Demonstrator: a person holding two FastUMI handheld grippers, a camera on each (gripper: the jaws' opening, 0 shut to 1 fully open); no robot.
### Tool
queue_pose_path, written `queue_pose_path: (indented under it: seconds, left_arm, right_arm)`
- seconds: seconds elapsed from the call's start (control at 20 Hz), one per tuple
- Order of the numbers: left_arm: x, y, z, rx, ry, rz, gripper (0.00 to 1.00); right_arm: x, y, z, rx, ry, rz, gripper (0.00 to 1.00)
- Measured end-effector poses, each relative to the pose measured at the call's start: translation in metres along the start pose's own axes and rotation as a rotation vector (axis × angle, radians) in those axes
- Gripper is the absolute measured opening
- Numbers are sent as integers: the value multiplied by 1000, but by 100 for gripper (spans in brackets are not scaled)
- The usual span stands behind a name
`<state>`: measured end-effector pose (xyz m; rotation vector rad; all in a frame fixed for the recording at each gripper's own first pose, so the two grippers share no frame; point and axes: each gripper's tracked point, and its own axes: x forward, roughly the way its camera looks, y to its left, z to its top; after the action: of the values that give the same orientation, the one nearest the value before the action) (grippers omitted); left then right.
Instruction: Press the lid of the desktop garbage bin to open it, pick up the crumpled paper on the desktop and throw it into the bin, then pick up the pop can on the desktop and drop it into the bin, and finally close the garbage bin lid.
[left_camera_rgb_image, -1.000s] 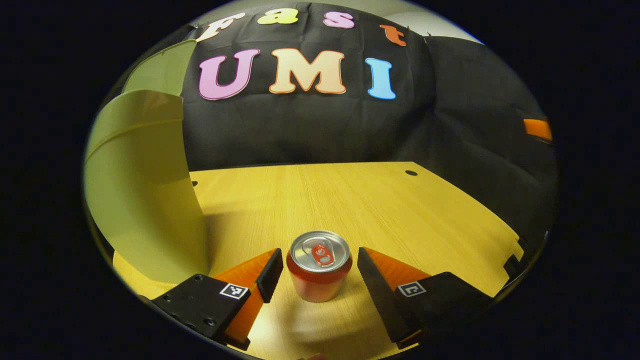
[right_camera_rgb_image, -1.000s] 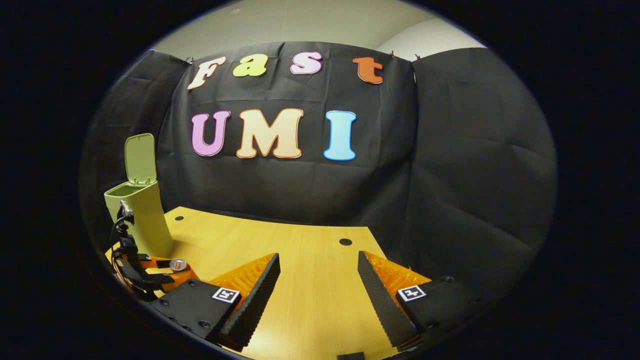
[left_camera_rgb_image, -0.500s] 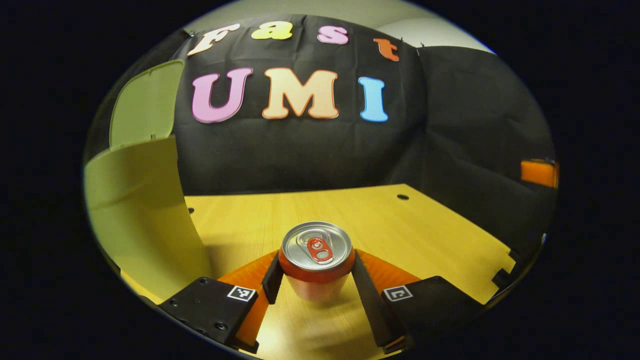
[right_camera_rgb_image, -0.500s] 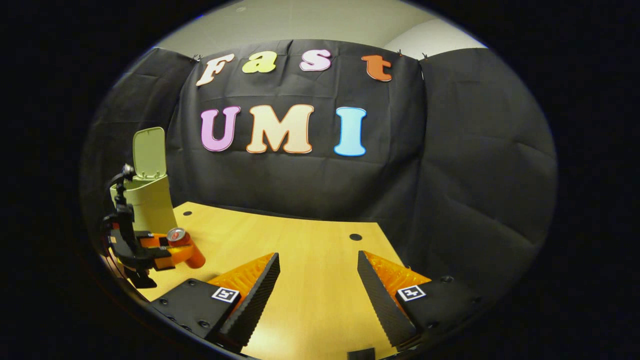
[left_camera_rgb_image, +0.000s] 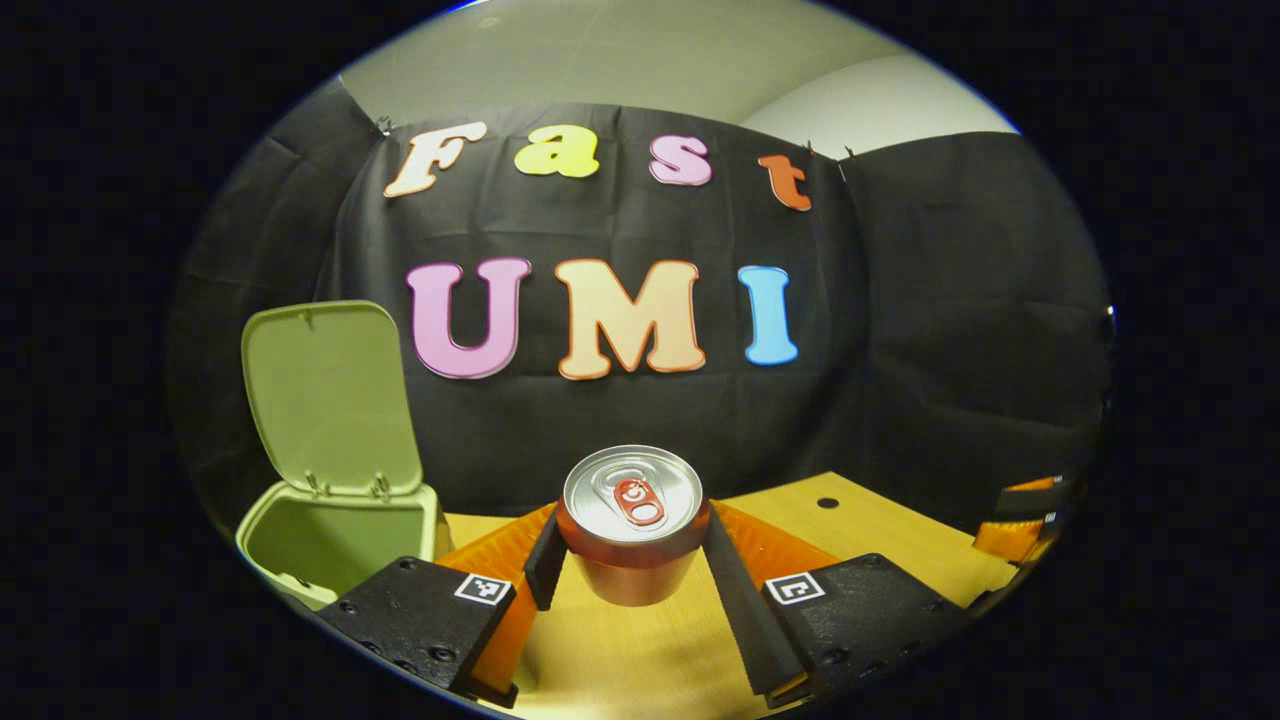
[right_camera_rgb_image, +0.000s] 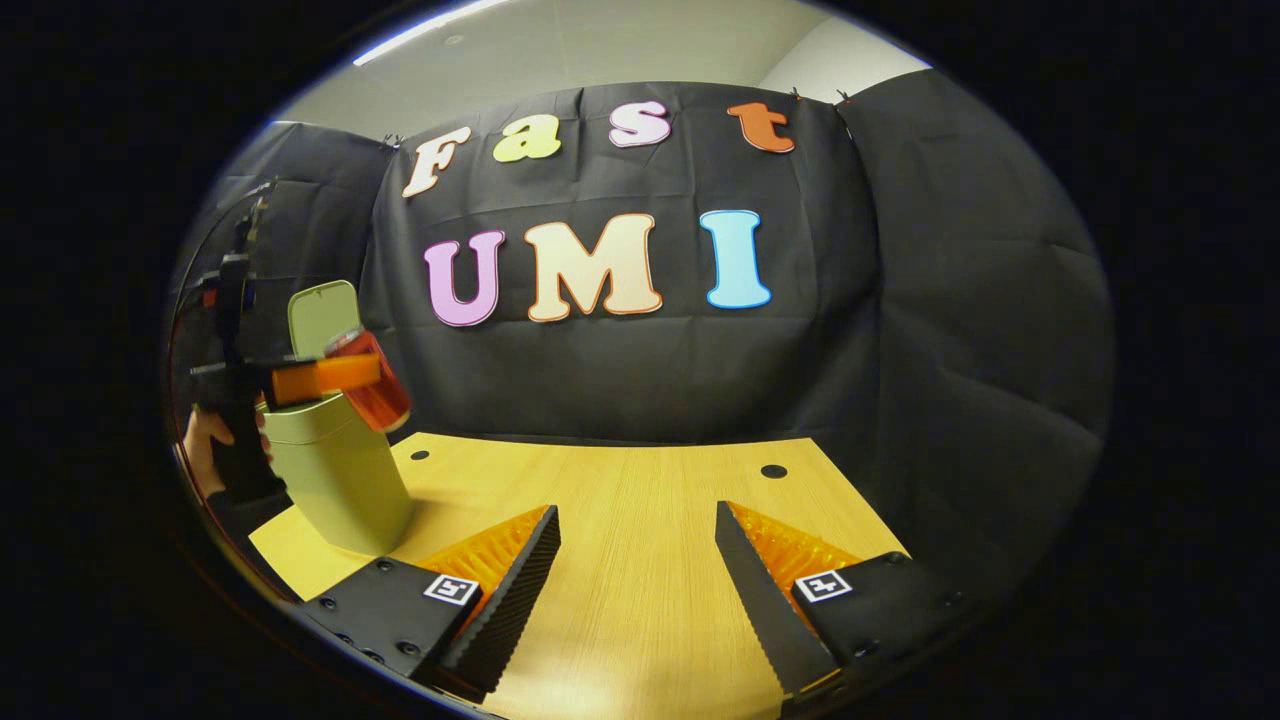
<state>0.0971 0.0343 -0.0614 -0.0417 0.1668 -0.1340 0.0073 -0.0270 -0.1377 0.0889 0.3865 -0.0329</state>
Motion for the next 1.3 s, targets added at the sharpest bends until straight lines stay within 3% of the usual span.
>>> queue_pose_path:
  seconds: [0.25, 0.45, 0.65, 0.7, 0.75, 0.8, 0.85, 0.9, 1.1, 1.3]
  left_arm:
    - [-11, 80, 43, 21, -61, 149, 77]
    - [-30, 141, 30, 15, -28, 269, 77]
    - [-41, 180, -5, -9, 36, 340, 77]
    - [-44, 191, -8, -17, 43, 376, 78]
    - [-47, 199, -6, -20, 37, 397, 85]
    - [-49, 201, 0, -17, 26, 394, 94]
    - [-48, 203, 11, -12, 8, 389, 96]
    - [-43, 204, 23, -2, -13, 375, 92]
    - [-21, 228, 79, 45, -69, 374, 93]
    - [14, 246, 128, 4, -118, 348, 92]
  right_arm:
    - [9, 7, 0, 63, 3, 5, 99]
    - [17, 20, -1, 75, 14, 20, 98]
    - [26, 40, 2, 66, 23, 42, 98]
    - [29, 46, 4, 62, 24, 46, 98]
    - [30, 51, 5, 58, 23, 50, 98]
    - [31, 56, 5, 54, 22, 54, 98]
    - [32, 60, 5, 49, 23, 54, 98]
    - [33, 62, 6, 43, 22, 51, 98]
    - [35, 68, 7, 57, 16, 15, 98]
    - [34, 69, 3, 83, 10, -37, 98]
